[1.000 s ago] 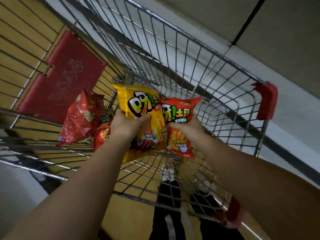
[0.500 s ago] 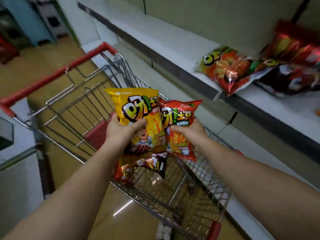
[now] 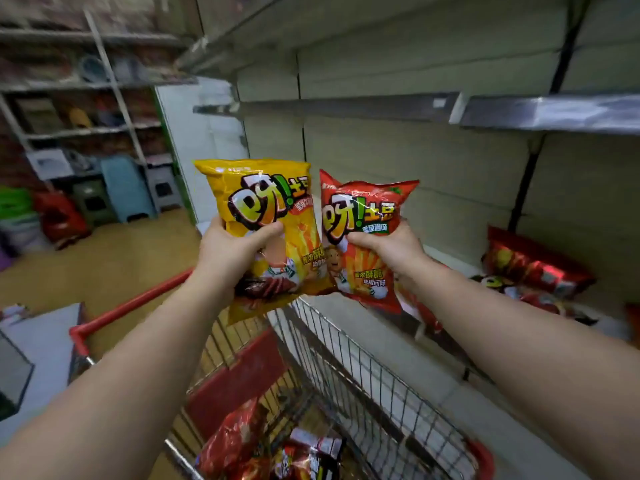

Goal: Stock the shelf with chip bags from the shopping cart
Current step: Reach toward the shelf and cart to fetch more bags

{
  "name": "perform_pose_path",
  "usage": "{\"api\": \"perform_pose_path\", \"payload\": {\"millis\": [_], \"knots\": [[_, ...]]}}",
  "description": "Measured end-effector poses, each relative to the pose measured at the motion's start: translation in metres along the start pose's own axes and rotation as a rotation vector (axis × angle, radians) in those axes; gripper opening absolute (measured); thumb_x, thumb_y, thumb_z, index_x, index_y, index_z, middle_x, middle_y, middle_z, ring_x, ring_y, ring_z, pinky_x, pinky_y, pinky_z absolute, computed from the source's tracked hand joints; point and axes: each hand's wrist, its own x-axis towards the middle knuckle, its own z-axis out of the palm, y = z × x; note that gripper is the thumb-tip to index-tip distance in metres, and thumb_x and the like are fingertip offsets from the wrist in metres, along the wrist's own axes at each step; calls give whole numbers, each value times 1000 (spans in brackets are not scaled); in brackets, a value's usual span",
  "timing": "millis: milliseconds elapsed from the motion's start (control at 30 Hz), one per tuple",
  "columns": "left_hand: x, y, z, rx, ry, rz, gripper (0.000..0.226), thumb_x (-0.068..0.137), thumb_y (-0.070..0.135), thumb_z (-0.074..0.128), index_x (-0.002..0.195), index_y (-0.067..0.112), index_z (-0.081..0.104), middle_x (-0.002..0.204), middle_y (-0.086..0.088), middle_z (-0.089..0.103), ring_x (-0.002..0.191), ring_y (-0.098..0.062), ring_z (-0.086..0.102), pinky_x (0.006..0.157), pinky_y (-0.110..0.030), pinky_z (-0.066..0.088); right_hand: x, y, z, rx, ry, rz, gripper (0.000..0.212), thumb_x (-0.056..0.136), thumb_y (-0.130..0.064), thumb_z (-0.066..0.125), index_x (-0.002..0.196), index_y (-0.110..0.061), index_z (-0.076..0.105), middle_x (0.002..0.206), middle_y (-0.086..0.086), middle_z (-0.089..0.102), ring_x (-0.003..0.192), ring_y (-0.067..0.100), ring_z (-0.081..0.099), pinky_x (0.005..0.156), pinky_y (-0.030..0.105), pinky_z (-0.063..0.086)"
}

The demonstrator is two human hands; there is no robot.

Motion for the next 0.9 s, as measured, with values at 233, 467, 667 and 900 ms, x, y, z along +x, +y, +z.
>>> {"api": "perform_pose_path", "payload": {"millis": [233,467,667,900], "knots": [[26,77,0,-95,-101,163,47,73,25,79,111,23,52,101,5,65,95,-18,62,80,-31,51,3,-89,-34,-45,89,-207,76,57,-33,86,122,-18,48,110,1,65,99,23,63,92,48,50],[41,133,10,-154,-212,253,73,59,39,86,125,21,58,112,-1,69,101,-27,66,90,-48,53,-7,-149,-66,-123,233,-338,73,64,-37,82,125,-21,46,115,0,63,103,21,62,93,47,49],[34,166,38,-233,-400,252,49,69,28,80,114,17,64,95,-2,73,79,-21,71,65,-30,53,-27,-185,-111,-107,362,-375,59,68,-35,80,117,-17,52,103,-2,64,84,12,63,73,28,52],[14,192,86,-296,-687,216,42,65,29,77,103,14,68,91,-7,75,82,-27,71,78,-36,55,-57,-202,-170,-159,521,-297,52,69,-41,77,109,-15,58,96,4,69,80,18,68,70,31,54]]}}
